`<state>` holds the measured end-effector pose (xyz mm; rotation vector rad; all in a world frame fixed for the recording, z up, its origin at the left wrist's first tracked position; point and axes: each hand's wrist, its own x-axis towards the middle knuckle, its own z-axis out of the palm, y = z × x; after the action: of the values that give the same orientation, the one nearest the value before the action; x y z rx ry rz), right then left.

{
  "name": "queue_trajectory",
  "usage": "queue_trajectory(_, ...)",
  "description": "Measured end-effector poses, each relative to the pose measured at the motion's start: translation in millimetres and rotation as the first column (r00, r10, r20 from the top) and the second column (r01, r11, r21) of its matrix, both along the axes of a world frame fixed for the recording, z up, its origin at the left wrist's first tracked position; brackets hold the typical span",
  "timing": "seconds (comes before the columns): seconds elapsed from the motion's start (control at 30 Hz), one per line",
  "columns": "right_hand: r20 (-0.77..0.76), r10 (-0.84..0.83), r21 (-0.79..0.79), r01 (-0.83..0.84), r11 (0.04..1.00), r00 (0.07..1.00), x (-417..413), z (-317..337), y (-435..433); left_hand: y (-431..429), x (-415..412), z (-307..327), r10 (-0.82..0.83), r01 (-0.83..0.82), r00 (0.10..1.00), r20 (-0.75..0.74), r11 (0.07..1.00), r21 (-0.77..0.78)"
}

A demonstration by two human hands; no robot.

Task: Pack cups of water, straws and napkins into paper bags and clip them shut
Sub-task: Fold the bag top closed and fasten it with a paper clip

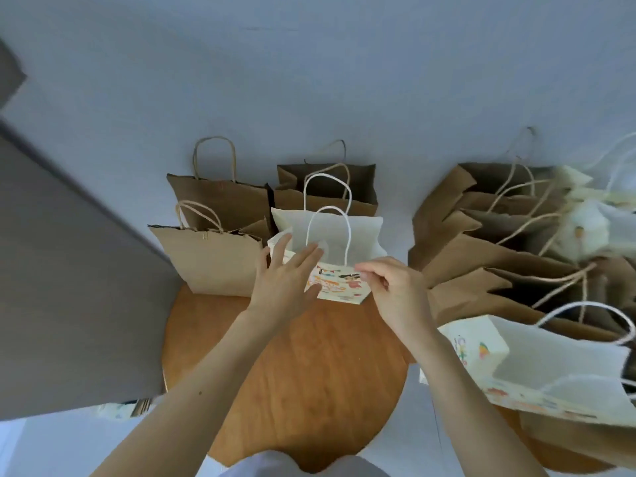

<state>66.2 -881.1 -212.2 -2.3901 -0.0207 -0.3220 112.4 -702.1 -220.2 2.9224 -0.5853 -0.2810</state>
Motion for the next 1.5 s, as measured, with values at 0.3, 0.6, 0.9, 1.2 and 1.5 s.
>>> queue_trajectory(0.3, -0.061, 0.080, 0.105, -0.073, 0.992, 0.995, 46, -24, -14, -24, 44, -35, 0.032, -0.030, 0.999, -0.012, 0.992, 0.126)
queue_trajectory(0.6, -0.132, 0.061, 0.092, -0.049, 0.995, 0.989, 63, -34, -13, -36, 85, -48, 0.032, -0.025, 0.999, -0.039, 0.985, 0.172)
queue_trajectory(0.9, -0.206, 0.042, 0.053, -0.032, 0.998, 0.978, 82, -43, 7, -32, 82, -55, -0.002, 0.002, 1.000, 0.000, 0.998, -0.059)
queue_trajectory(1.2, -0.189, 0.037, -0.136, -0.064, 0.989, 0.981, 91, -45, 16, -20, 86, -70, -0.016, 0.071, 0.986, 0.164, 0.940, -0.334)
queue_trajectory(1.5, -0.330, 0.006, -0.225, -0.084, 0.971, 0.944, 112, -40, 20, -17, 85, -72, -0.030, 0.099, 0.984, 0.176, 0.912, -0.399)
